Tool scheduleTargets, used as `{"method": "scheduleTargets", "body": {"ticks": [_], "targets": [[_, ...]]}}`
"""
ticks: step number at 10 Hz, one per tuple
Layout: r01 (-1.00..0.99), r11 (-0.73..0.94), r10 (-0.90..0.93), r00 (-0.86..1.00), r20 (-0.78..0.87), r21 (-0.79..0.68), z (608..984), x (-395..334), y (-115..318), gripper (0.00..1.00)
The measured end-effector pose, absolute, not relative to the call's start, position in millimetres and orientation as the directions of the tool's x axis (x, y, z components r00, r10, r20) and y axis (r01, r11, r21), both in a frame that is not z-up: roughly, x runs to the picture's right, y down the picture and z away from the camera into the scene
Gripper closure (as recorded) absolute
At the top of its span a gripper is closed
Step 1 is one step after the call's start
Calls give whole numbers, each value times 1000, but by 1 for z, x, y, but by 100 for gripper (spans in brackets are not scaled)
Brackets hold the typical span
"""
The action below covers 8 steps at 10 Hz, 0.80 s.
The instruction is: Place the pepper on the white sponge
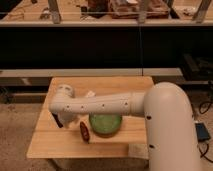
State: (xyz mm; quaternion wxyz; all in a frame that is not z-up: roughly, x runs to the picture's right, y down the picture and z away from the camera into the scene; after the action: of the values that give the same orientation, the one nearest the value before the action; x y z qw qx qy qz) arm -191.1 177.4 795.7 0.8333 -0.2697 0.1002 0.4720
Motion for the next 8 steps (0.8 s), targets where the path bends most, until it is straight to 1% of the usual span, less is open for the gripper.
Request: {"method": "scheduleTargets", "body": {"ticks": [1, 2, 8], "targets": [[-845, 404, 739, 527, -420, -349, 795, -188, 177, 34], [-855, 390, 748, 510, -424, -341, 797, -179, 175, 31], [-888, 330, 770, 449, -453, -320, 818, -149, 170, 31]]}}
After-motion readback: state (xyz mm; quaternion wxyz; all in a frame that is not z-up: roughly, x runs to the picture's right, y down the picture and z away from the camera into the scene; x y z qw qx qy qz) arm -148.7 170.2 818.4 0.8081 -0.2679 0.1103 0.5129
